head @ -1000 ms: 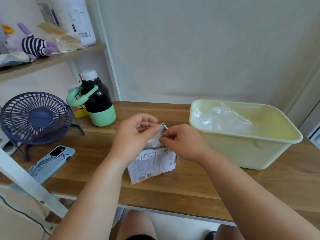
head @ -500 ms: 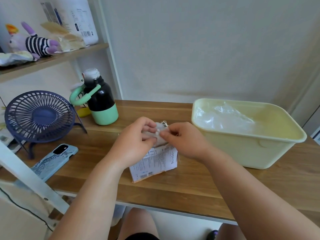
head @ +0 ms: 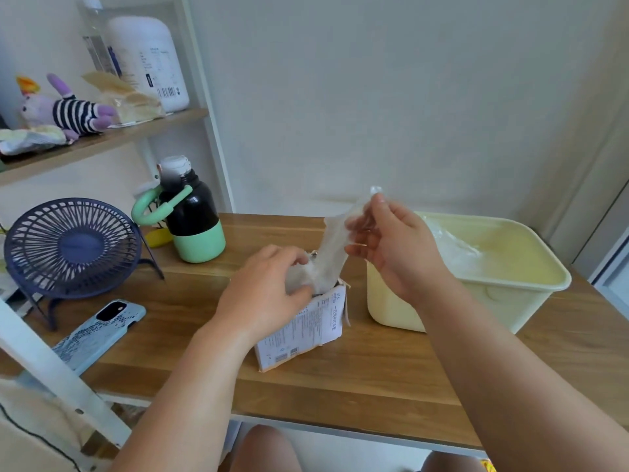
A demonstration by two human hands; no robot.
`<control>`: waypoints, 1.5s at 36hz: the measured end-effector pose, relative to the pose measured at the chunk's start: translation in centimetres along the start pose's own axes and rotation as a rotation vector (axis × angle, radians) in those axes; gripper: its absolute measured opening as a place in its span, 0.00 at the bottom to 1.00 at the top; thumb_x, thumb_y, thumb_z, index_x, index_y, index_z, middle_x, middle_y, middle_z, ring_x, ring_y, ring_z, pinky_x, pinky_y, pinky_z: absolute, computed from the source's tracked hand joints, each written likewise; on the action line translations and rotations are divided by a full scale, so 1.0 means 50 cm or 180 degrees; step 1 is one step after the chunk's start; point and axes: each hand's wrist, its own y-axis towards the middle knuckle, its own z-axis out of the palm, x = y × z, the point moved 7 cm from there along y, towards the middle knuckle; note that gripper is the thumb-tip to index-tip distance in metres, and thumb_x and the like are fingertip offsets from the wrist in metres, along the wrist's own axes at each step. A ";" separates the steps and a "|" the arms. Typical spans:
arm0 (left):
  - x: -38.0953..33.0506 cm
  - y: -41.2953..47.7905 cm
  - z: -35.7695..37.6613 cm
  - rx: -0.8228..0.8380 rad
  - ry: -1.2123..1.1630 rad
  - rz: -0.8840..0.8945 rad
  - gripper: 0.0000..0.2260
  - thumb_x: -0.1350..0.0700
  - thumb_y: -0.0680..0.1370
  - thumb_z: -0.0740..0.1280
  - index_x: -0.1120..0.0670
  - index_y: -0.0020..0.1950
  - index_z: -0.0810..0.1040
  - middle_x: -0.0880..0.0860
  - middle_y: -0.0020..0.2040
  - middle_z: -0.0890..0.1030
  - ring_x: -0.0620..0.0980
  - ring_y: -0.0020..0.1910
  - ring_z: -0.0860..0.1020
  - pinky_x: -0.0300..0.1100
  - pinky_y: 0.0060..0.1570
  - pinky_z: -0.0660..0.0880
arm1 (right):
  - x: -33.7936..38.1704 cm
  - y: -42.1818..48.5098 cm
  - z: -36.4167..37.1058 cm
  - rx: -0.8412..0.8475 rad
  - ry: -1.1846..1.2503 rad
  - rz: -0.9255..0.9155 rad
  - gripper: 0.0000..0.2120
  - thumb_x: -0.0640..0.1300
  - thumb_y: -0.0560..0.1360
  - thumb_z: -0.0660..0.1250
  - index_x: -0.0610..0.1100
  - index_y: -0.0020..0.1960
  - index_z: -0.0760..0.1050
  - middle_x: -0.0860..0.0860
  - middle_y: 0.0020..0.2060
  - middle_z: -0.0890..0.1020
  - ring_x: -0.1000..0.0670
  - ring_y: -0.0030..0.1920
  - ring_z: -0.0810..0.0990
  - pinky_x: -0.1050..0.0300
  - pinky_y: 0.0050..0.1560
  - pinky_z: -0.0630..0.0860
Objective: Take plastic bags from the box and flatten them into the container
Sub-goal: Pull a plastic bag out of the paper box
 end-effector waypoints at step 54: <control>-0.192 0.137 0.043 0.1470 -0.3558 0.0077 0.25 0.55 0.71 0.73 0.52 0.68 0.72 0.55 0.60 0.80 0.53 0.57 0.81 0.44 0.50 0.80 | 0.098 0.001 -0.145 0.0942 -0.0010 0.0856 0.17 0.31 0.72 0.66 0.41 0.59 0.75 0.40 0.46 0.79 0.45 0.42 0.79 0.55 0.44 0.79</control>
